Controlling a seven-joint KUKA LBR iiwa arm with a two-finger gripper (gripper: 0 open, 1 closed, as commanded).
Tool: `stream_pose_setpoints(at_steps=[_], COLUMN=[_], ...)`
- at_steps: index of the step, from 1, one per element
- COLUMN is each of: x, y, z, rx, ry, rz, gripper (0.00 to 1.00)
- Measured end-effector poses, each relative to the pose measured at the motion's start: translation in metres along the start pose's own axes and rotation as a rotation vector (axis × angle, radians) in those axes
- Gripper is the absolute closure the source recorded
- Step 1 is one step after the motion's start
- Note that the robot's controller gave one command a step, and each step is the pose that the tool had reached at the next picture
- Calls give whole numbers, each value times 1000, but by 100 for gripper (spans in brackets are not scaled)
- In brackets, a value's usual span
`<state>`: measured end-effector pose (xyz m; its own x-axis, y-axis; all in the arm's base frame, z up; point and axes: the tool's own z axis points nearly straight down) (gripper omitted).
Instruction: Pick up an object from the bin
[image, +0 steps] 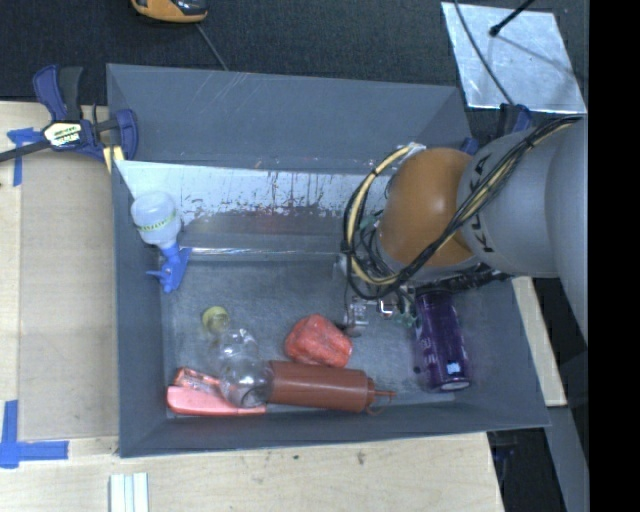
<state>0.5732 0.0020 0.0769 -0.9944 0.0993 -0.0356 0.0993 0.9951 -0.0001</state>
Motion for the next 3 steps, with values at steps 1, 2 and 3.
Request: stream_pose_setpoints(at_steps=[1, 2, 3], x=[9, 40, 8], y=[30, 38, 80], z=[4, -37, -54], rx=[2, 2, 1], ry=[29, 41, 33], rz=[86, 38, 131], gripper=[0, 0, 0])
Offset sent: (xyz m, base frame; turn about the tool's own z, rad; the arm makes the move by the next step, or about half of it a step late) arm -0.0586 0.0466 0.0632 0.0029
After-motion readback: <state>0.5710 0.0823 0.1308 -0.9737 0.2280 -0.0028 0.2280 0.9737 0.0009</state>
